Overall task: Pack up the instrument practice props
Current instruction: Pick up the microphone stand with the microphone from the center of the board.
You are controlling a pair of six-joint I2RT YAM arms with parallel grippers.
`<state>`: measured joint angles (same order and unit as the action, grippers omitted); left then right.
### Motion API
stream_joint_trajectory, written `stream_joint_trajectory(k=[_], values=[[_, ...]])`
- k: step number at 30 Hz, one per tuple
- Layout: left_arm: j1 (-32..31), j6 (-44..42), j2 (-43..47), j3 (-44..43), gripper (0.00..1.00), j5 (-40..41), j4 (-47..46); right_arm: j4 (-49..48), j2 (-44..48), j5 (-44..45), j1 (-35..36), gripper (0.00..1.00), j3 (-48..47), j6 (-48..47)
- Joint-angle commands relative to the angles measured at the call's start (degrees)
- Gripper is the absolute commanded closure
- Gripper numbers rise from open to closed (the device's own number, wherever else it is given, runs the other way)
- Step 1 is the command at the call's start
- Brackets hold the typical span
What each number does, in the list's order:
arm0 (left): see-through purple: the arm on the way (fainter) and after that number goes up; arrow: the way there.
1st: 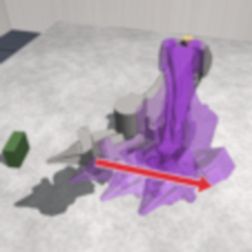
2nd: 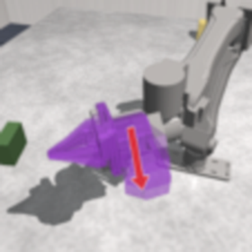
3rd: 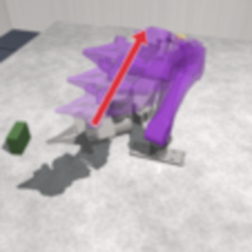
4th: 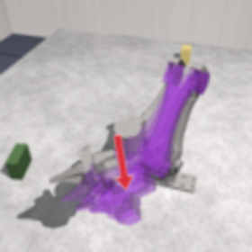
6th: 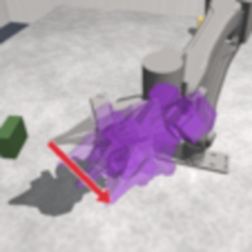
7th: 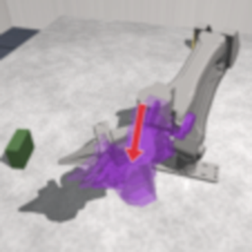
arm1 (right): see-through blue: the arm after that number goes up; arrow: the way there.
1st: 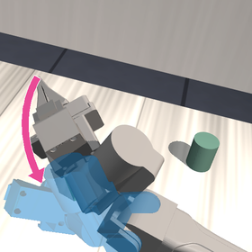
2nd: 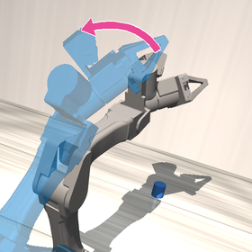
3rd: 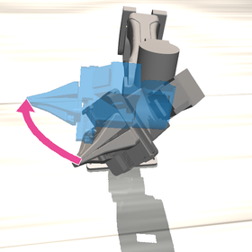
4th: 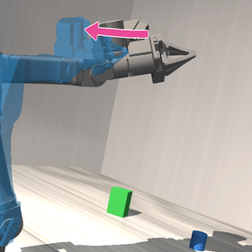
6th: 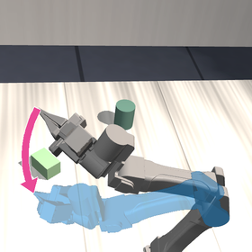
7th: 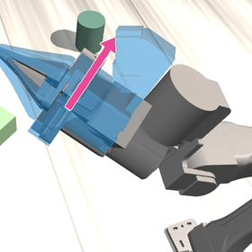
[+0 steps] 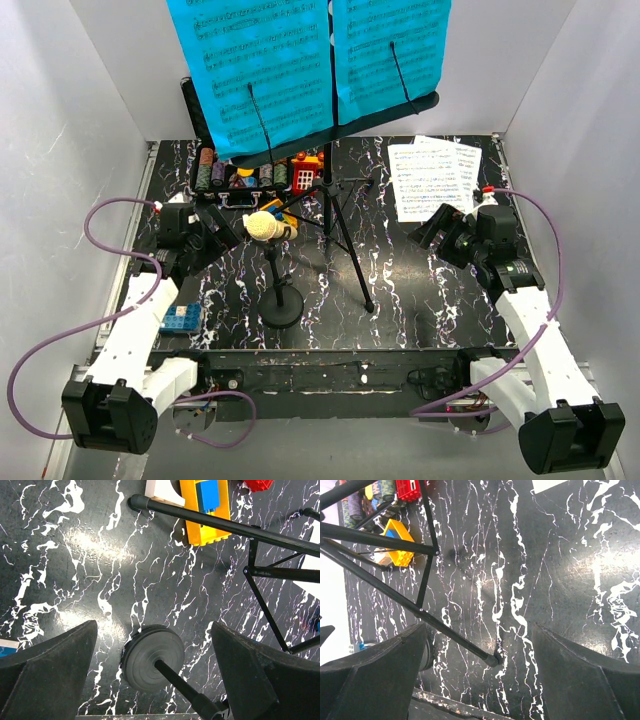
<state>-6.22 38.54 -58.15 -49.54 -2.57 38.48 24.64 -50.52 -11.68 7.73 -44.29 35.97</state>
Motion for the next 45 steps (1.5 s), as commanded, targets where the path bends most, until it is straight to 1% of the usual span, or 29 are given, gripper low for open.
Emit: stream_joint_trajectory(k=[1,2,3,7,9,10,12,14,15,18,20,23,27,30,31,33,36,40,43,44,45], values=[[0.1,-1.9,3.5,-0.4,0.02,1.7,2.4,0.3,1.0,1.0,1.5,0.08,-3.3,-1.3],[0.1,-2.2,3.9,-0.6,0.02,1.8,2.9,0.7,1.0,1.0,1.9,0.08,-3.5,-1.3],[0.1,-2.4,4.3,-0.7,0.02,4.6,3.6,0.8,0.8,1.0,2.4,0.08,-3.8,-1.4],[0.2,-4.0,6.0,-1.8,0.02,9.9,6.8,2.2,0.3,1.7,4.4,0.09,-5.2,-2.0],[0.7,-5.3,7.3,-1.4,0.02,10.0,7.7,2.6,0.1,2.2,6.0,0.09,-5.7,-2.7],[0.8,-5.7,8.2,-0.7,0.02,8.8,7.7,2.8,0.0,2.4,6.7,0.09,-5.8,-2.8],[0.8,-6.4,9.4,0.4,0.02,4.1,5.9,3.1,-0.1,3.1,8.0,0.09,-5.8,-3.4],[0.8,-7.2,9.6,0.8,0.04,-3.3,3.1,3.0,0.1,3.0,8.7,0.09,-5.4,-3.4],[0.8,-7.3,9.9,0.9,0.07,-7.2,1.9,2.9,0.3,2.9,9.0,0.09,-5.1,-3.5],[0.9,-9.3,10.8,1.6,0.14,-13.6,-0.4,2.6,1.6,2.8,9.3,0.09,-4.6,-3.6],[0.9,-12.3,11.1,1.1,0.16,-16.5,-1.4,2.7,2.3,2.6,9.5,0.09,-4.6,-4.1],[0.9,-19.5,10.3,-2.4,0.17,-19.9,-1.3,3.0,1.8,1.9,10.1,0.09,-5.0,-4.7],[1.0,-19.6,8.8,-4.7,0.18,-20.3,-2.0,3.0,1.8,1.4,10.9,0.1,-5.1,-4.5],[2.3,-18.5,8.5,-3.2,0.15,-21.3,-3.7,2.8,2.1,2.1,12.3,0.1,-5.1,-4.5],[2.6,-17.8,8.2,-2.1,0.02,-20.8,-5.2,2.6,2.1,2.5,13.0,0.1,-5.1,-4.5],[2.8,-14.9,8.6,0.6,0.02,-18.5,-9.2,2.3,2.0,3.2,14.3,0.1,-5.1,-4.3],[2.8,-10.7,10.2,3.8,0.02,-19.5,-14.7,3.0,2.1,4.1,16.2,0.1,-5.9,-4.6],[2.8,-12.3,9.9,5.7,0.02,-23.4,-14.9,3.3,4.1,5.9,17.3,0.1,-5.6,-4.9],[2.7,-12.8,7.8,9.2,0.02,-23.9,-21.0,1.4,4.6,5.9,17.4,0.1,-4.1,-4.2],[2.7,-12.4,7.4,9.3,0.06,-23.7,-23.2,0.8,4.7,5.8,17.4,0.1,-3.8,-3.8],[2.7,-12.1,7.8,9.6,0.07,-23.6,-25.6,0.7,4.6,5.7,17.5,0.11,-3.6,-3.7]])
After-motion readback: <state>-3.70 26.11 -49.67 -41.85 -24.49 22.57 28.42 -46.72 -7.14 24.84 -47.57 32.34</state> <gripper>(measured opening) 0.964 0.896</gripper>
